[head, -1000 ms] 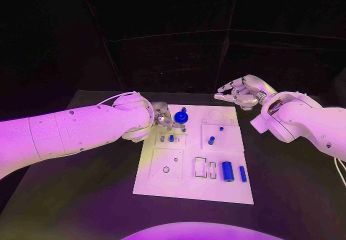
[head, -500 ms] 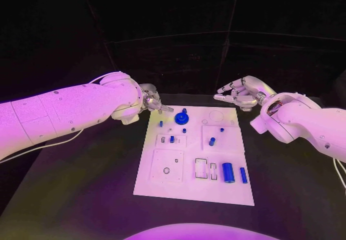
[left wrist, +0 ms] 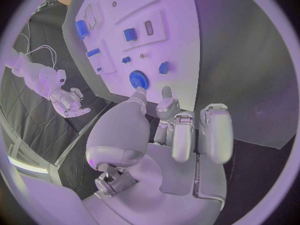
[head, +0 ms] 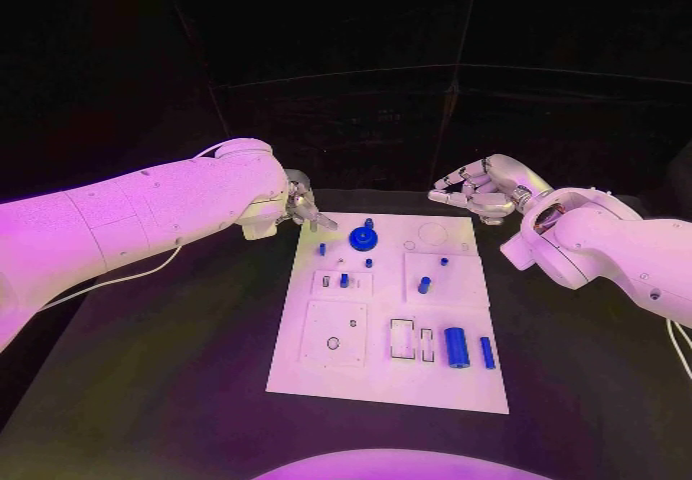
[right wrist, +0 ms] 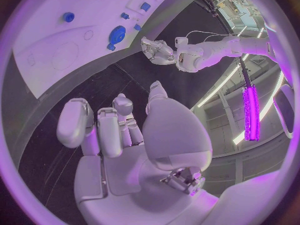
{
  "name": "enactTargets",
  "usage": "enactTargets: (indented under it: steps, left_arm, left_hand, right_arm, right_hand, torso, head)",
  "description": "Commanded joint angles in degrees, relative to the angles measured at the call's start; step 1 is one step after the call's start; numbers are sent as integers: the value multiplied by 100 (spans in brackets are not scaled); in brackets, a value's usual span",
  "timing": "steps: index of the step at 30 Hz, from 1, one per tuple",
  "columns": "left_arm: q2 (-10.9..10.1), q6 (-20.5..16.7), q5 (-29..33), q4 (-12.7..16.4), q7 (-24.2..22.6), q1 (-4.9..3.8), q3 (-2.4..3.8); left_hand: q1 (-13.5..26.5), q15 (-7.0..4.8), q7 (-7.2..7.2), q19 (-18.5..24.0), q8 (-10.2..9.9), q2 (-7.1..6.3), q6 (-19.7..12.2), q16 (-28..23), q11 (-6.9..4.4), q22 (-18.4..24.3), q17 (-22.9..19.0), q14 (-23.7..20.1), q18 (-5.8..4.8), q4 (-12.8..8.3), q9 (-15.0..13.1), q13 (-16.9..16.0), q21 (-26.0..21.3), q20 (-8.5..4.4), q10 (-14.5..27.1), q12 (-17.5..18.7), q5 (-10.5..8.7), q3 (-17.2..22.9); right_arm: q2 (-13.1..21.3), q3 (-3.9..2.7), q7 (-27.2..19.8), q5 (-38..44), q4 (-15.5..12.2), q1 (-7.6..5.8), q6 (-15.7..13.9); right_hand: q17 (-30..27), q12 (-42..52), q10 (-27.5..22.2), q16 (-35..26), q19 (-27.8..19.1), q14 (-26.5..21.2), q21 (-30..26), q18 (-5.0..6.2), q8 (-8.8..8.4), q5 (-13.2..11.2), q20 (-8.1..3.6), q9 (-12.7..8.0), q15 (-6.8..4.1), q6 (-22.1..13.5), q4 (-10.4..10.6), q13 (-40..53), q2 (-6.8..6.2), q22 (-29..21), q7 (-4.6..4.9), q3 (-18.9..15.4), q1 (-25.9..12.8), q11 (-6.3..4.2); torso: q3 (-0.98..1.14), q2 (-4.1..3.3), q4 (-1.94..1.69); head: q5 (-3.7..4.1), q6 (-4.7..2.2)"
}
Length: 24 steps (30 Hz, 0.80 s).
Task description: Assemble the parts on the task board
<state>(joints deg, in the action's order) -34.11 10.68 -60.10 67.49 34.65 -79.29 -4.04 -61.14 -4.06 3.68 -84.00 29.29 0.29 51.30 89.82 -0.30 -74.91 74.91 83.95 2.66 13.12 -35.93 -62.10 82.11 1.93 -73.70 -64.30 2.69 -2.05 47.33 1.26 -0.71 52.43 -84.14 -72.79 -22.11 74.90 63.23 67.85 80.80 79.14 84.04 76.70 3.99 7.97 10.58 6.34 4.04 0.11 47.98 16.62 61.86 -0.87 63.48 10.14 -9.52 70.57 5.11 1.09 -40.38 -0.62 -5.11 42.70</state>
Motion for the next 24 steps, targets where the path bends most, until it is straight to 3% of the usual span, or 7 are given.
enactTargets:
  steps: [1, 9, 24]
  left_arm:
    - [99, 322, -55, -174, -64, 19, -30]
    - [310, 458, -68, -489, -179, 87, -64]
    - [432, 561, 30, -621, -220, 134, -79]
  left_hand:
    - [-43, 36, 40, -36, -32, -5, 6, 18, 20, -371, 1509, 605, 7, 2, 8, 9, -4, 54, 16, 33, 6, -36]
    - [-51, 37, 41, -45, -37, 3, 6, 18, 21, -389, 1509, 605, 2, 2, 14, -6, 8, 56, 7, 18, 6, -41]
    - [-60, 37, 28, -67, -49, 64, 107, 18, 14, -441, 1509, 605, -7, 73, 85, -41, 40, 63, -37, -39, 5, -223]
  right_arm:
    - [3, -3, -15, -17, -10, -10, 20]
    - [-21, -3, -11, -16, 5, -10, 43]
    - [-67, -3, -16, -16, 68, -9, 66]
  right_hand:
    - [216, -14, -47, -23, -32, 256, -36, 116, 21, 38, 8, -3, 40, -39, -4, -10, 43, -3, 10, 17, 27, 13]
    - [218, -12, -45, -22, -33, 257, -38, 116, 23, 50, 8, -3, 39, -40, -4, -10, 47, -6, 10, 15, 31, 12]
    - [216, -6, -41, -23, -32, 257, -38, 116, 24, 64, 7, -2, 39, -40, -3, -6, 55, -6, 10, 13, 35, 12]
  torso:
    - [2, -1, 1]
    - [2, 5, -9]
    - [1, 9, -14]
  head:
    - [-11, 10]
    - [-36, 30]
    - [-29, 43]
